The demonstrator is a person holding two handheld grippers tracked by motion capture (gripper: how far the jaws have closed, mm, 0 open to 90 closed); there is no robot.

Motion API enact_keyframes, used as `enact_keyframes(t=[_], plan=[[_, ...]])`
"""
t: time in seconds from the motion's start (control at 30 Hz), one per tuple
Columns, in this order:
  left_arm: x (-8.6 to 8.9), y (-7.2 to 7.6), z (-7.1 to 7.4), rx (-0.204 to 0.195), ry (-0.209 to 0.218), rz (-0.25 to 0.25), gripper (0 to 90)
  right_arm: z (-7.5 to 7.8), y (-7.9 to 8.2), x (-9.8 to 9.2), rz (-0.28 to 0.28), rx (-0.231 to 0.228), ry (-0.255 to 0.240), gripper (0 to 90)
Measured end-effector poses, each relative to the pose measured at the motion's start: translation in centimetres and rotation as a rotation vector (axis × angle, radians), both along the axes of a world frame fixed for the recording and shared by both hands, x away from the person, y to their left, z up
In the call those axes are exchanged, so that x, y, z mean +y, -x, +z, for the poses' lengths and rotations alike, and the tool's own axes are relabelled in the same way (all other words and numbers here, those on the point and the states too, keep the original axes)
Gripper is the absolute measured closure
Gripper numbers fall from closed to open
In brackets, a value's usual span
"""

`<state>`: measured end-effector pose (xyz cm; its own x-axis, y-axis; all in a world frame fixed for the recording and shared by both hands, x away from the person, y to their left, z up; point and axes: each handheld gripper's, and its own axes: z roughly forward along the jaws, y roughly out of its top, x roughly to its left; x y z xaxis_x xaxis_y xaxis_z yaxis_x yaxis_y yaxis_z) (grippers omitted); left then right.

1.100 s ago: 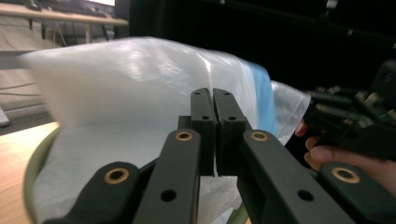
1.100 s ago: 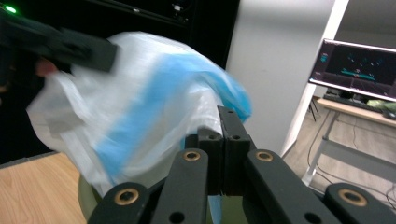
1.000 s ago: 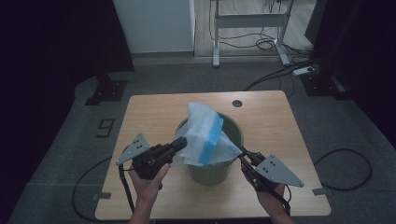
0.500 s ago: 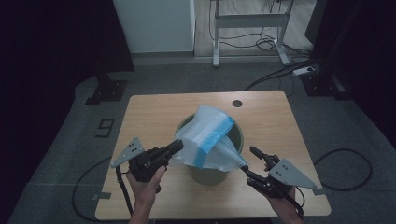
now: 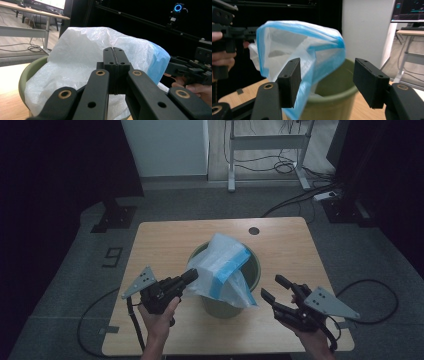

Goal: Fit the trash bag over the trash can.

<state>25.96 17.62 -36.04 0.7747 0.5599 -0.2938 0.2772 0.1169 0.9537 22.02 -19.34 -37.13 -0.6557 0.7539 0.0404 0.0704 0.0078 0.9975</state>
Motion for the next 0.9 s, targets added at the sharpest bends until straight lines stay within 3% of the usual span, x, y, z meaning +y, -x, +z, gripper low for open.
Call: enact_keyframes(t=[0.17,0.33,0.47,0.9], plan=[[-0.1,-0.1,-0.1,0.003,0.004,-0.005,89.7,0.6,-1.4,2.5,0.02,-0.001,0.027,41.0],[-0.1,0.0,0.0,0.004,0.012,-0.009,89.7,0.9,-3.1,4.8,0.047,0.026,0.027,41.9],[0.0,-0.1,0.0,0.007,0.012,-0.008,89.7,1.0,-3.2,5.7,0.026,0.006,0.056,41.6],[-0.7,-0.3,0.0,0.016,0.01,-0.013,89.6,1.6,-2.9,5.7,0.03,-0.017,0.06,44.5]])
